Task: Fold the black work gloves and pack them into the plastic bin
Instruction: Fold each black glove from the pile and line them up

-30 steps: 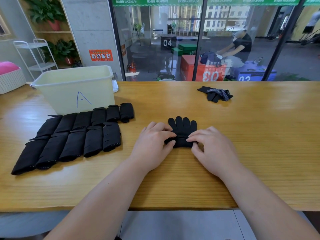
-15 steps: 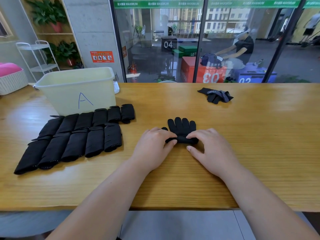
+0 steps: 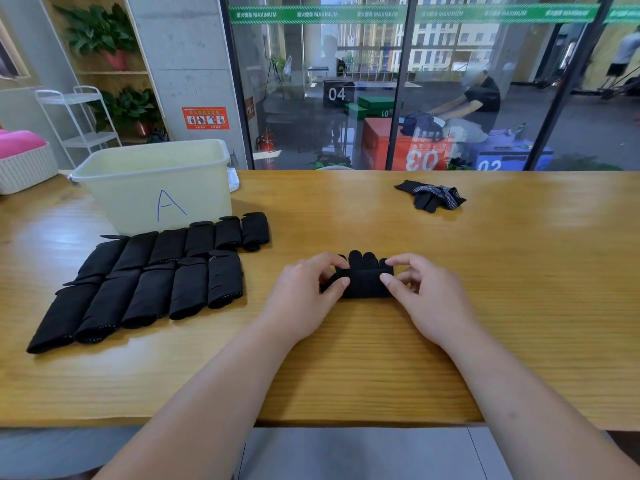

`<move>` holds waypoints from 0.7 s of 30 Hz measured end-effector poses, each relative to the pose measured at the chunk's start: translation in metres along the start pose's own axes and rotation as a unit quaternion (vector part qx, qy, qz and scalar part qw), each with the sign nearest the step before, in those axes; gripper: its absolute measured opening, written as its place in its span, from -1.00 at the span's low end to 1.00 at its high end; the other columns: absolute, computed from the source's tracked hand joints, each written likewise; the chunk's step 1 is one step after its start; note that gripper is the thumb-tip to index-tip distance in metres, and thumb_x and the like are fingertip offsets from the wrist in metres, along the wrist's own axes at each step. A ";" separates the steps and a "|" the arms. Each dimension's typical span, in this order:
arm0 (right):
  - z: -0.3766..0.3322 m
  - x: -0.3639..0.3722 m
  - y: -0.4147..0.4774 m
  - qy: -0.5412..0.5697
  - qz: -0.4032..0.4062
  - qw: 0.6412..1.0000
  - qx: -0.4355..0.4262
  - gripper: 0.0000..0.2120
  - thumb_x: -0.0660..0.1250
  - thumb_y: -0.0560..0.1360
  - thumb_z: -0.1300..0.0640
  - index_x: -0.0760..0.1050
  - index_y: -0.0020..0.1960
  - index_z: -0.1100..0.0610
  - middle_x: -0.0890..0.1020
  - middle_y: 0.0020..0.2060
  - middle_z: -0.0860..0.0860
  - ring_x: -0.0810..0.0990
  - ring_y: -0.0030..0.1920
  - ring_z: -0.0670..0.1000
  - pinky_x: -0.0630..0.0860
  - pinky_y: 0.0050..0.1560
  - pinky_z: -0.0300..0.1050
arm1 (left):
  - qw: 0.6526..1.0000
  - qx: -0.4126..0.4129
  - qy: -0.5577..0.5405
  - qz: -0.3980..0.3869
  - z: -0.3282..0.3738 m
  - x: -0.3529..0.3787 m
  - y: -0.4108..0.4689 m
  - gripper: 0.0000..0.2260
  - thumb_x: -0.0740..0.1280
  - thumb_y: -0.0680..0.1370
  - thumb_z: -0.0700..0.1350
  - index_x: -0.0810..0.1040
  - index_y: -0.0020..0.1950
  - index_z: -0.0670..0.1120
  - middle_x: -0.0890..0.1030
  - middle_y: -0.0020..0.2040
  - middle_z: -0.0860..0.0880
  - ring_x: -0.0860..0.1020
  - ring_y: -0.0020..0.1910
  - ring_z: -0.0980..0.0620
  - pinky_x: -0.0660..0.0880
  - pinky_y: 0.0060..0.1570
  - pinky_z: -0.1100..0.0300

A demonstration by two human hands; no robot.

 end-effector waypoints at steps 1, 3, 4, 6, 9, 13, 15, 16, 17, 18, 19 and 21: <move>0.000 0.001 0.002 -0.024 0.013 1.000 -0.004 -0.80 0.39 0.61 -0.21 0.53 0.21 -0.26 0.70 -0.17 -0.31 0.56 -0.16 -0.16 0.43 -0.15 -0.15 | 1.000 0.006 0.017 0.009 -0.001 0.002 0.002 -0.81 0.40 0.67 0.07 0.59 0.29 0.22 0.63 0.01 0.19 0.57 0.00 0.22 0.54 0.00 0.21; -0.002 0.004 0.005 -0.088 0.040 0.995 -0.029 -0.79 0.38 0.61 -0.19 0.53 0.22 -0.23 0.66 -0.17 -0.27 0.52 -0.12 -0.16 0.45 -0.14 -0.12 | 0.998 0.021 0.046 0.029 -0.003 0.006 0.004 -0.82 0.40 0.66 0.03 0.60 0.27 0.19 0.57 0.07 0.21 0.56 0.02 0.18 0.57 0.04 0.13; -0.003 0.006 0.005 -0.120 0.053 0.990 -0.051 -0.81 0.39 0.62 -0.16 0.53 0.21 -0.22 0.63 -0.14 -0.26 0.51 -0.10 -0.16 0.45 -0.14 -0.11 | 0.997 0.032 0.061 0.040 -0.004 0.008 0.005 -0.82 0.40 0.66 0.02 0.61 0.25 0.18 0.54 0.09 0.21 0.55 0.02 0.15 0.58 0.04 0.10; -0.006 0.008 0.006 -0.165 0.074 0.979 -0.098 -0.87 0.43 0.61 -0.05 0.59 0.15 -0.17 0.55 -0.07 -0.23 0.50 -0.06 -0.13 0.47 -0.16 -0.13 | 0.991 0.060 0.098 0.063 -0.004 0.011 0.008 -0.84 0.42 0.65 -0.03 0.63 0.23 0.13 0.51 0.13 0.17 0.53 0.03 0.10 0.55 0.05 0.09; -0.008 0.010 0.005 -0.219 0.078 0.960 -0.155 -0.82 0.41 0.60 0.15 0.71 0.08 -0.09 0.57 0.04 -0.23 0.50 0.05 -0.08 0.51 -0.15 -0.12 | 0.980 0.107 0.150 0.081 -0.002 0.013 0.012 -0.86 0.42 0.64 -0.12 0.70 0.16 0.05 0.56 0.14 0.14 0.53 0.10 0.04 0.50 0.10 0.05; -0.009 0.012 -0.003 -0.283 0.038 0.945 -0.159 -0.65 0.27 0.59 0.15 0.71 0.26 -0.07 0.65 0.23 -0.24 0.49 0.18 -0.04 0.55 0.05 -0.05 | 0.971 0.124 0.196 0.061 0.001 0.013 0.007 -0.77 0.31 0.68 -0.13 0.72 0.24 0.05 0.66 0.21 0.17 0.57 0.17 0.04 0.49 0.13 0.05; -0.011 0.012 -0.008 -0.299 0.011 0.943 -0.143 -0.60 0.22 0.61 0.09 0.64 0.37 -0.08 0.62 0.32 -0.25 0.48 0.26 -0.04 0.53 0.16 -0.01 | 0.972 0.117 0.199 0.037 0.000 0.011 0.001 -0.72 0.28 0.70 -0.02 0.67 0.36 0.07 0.65 0.30 0.19 0.54 0.26 0.07 0.46 0.20 0.09; -0.012 0.011 -0.009 -0.301 0.000 0.944 -0.136 -0.59 0.21 0.62 0.07 0.60 0.41 -0.09 0.60 0.35 -0.25 0.47 0.28 -0.04 0.52 0.19 0.00 | 0.973 0.110 0.201 0.022 0.000 0.010 0.000 -0.68 0.27 0.70 0.05 0.63 0.42 0.08 0.62 0.36 0.20 0.51 0.31 0.08 0.44 0.26 0.09; -0.013 0.010 -0.010 -0.299 -0.009 0.945 -0.129 -0.57 0.20 0.63 0.05 0.57 0.45 -0.10 0.58 0.37 -0.26 0.46 0.31 -0.05 0.51 0.21 -0.01 | 0.974 0.102 0.203 0.005 -0.001 0.009 -0.001 -0.64 0.28 0.69 0.11 0.59 0.47 0.10 0.60 0.40 0.21 0.48 0.37 0.09 0.42 0.32 0.09; -0.014 0.010 -0.010 -0.297 -0.016 0.947 -0.122 -0.56 0.20 0.63 0.02 0.54 0.48 -0.11 0.57 0.39 -0.27 0.45 0.34 -0.07 0.50 0.24 -0.02 | 0.974 0.096 0.205 -0.010 -0.001 0.009 -0.001 -0.60 0.29 0.68 0.15 0.55 0.51 0.11 0.57 0.44 0.21 0.45 0.41 0.10 0.40 0.37 0.09; -0.014 0.009 -0.011 -0.295 -0.022 0.948 -0.118 -0.55 0.21 0.63 0.00 0.51 0.50 -0.13 0.55 0.40 -0.27 0.43 0.36 -0.08 0.48 0.27 -0.04 | 0.974 0.092 0.206 -0.018 0.000 0.008 -0.001 -0.57 0.30 0.67 0.17 0.52 0.54 0.12 0.55 0.46 0.21 0.43 0.44 0.11 0.38 0.40 0.09; -0.015 0.008 -0.011 -0.286 -0.028 0.951 -0.117 -0.54 0.26 0.61 -0.06 0.49 0.51 -0.14 0.54 0.40 -0.29 0.41 0.38 -0.12 0.46 0.29 -0.07 | 0.977 0.088 0.194 -0.015 0.003 0.006 -0.002 -0.55 0.35 0.66 0.14 0.50 0.55 0.13 0.57 0.45 0.19 0.44 0.43 0.11 0.39 0.42 0.08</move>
Point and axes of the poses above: each hand's wrist, its own y-axis towards the middle knuckle, its own x-axis out of the palm, z = x × y, the point moved 1 cm from there along y, towards the middle knuckle
